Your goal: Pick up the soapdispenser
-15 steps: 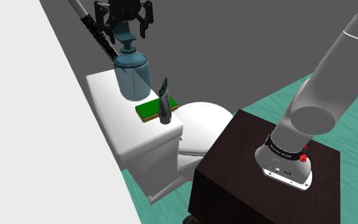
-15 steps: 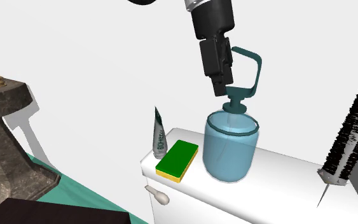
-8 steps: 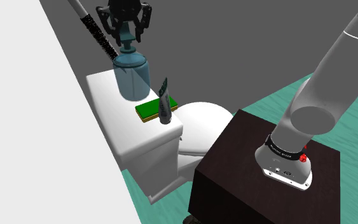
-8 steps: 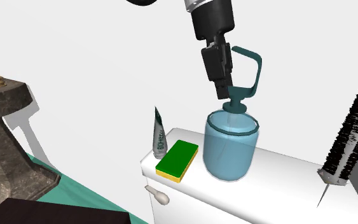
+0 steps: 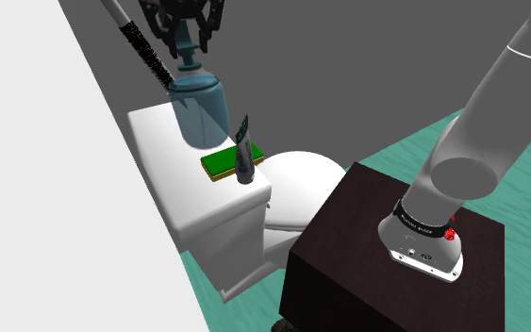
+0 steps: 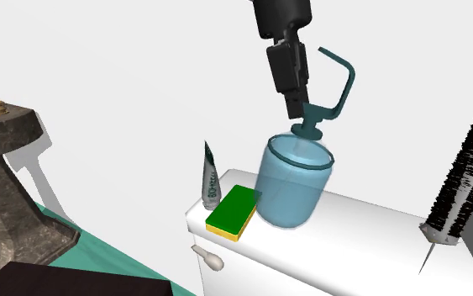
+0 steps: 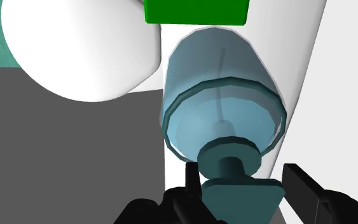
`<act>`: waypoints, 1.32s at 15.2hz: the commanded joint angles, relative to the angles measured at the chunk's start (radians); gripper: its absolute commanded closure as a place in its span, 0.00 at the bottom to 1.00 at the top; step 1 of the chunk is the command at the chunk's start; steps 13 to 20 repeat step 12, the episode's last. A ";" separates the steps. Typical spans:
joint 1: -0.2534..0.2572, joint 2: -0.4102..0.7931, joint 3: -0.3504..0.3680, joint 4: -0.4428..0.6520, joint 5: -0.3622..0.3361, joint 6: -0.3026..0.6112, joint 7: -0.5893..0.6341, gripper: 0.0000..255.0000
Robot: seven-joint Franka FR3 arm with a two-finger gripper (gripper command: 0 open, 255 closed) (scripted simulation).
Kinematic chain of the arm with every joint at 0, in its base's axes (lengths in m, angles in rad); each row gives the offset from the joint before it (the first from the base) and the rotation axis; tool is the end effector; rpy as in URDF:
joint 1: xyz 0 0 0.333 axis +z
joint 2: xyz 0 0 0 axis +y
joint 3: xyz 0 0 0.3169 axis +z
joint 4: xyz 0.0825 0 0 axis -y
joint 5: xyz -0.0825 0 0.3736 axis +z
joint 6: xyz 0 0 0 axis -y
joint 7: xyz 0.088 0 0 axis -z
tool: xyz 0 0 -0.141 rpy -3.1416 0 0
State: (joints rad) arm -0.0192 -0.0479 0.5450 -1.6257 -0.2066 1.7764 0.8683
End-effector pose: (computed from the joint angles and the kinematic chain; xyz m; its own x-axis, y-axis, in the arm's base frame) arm 0.4912 0.2642 0.6117 0.9081 -0.2976 0.2946 -0.3134 -0.9496 0.0069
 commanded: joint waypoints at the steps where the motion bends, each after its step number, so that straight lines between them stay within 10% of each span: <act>1: 0.001 0.008 0.002 0.036 -0.004 -0.029 -0.002 1.00; 20: 0.015 0.067 0.018 0.225 -0.037 -0.170 -0.007 1.00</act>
